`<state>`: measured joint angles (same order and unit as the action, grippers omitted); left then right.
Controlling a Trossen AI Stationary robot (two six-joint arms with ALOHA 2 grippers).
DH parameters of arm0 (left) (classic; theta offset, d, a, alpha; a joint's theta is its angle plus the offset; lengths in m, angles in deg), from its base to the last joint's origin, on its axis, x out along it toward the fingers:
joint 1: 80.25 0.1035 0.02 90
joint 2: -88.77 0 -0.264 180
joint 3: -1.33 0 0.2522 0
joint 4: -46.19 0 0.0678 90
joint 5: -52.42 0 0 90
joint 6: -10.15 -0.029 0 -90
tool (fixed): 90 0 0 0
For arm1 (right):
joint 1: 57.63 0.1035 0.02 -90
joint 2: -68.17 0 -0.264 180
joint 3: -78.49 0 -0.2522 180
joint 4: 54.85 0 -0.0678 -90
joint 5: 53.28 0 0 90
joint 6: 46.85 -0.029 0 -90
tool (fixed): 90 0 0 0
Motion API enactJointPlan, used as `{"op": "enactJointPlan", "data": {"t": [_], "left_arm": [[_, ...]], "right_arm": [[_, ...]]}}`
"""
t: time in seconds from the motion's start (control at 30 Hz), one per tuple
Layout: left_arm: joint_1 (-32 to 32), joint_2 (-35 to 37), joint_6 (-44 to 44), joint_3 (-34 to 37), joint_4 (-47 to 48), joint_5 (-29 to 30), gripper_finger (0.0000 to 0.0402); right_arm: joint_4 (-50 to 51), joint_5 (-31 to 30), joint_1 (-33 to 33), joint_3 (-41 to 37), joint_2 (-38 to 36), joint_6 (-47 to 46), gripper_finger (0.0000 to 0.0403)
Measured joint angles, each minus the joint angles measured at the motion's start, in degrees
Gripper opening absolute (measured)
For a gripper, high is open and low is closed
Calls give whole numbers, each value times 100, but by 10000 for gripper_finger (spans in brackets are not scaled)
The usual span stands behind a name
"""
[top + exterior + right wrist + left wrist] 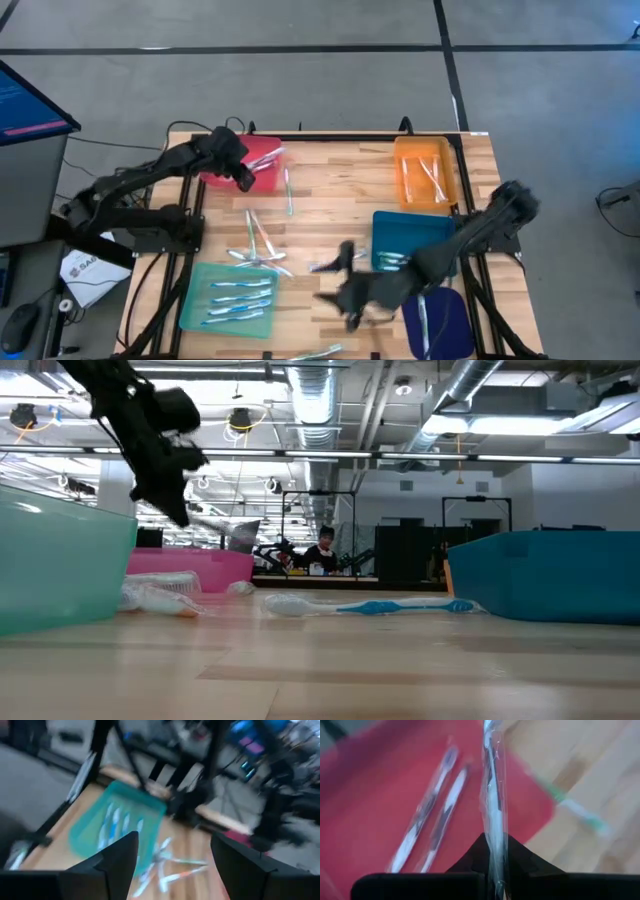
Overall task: Pick & Place Toothbrushes
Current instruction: Put the violet toothbrush into the pink bin, then put the green toothbrush into the blue bin
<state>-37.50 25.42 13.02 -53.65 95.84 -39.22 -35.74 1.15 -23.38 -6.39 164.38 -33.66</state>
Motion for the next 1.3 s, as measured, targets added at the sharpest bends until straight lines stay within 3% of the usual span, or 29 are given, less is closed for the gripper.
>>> {"op": "enactJointPlan", "data": {"t": [0.13, 0.3, 0.57, 0.8, 1.1, 1.3], "left_arm": [[259, -570, -74, -4, -42, 297, 16], [273, -994, -101, -3, -45, 401, 16], [299, -1058, -105, 1, 64, 425, 18], [264, -1054, -67, 1, 208, 517, 82], [277, -1054, 41, 1, 693, 1883, 104], [187, -988, 239, 1, 852, 1914, 105]], "right_arm": [[-1469, 443, -171, -1479, -1215, 59, 245], [-2101, 893, -122, -2402, -1867, 95, 245], [-2191, 890, -91, -2476, -1945, 113, 245], [-2186, 889, -91, -2476, -1943, 85, 245], [-2260, 1051, -91, -2476, -1939, -20, 245], [-2269, 1110, -91, -2476, -1939, -36, 245]]}}
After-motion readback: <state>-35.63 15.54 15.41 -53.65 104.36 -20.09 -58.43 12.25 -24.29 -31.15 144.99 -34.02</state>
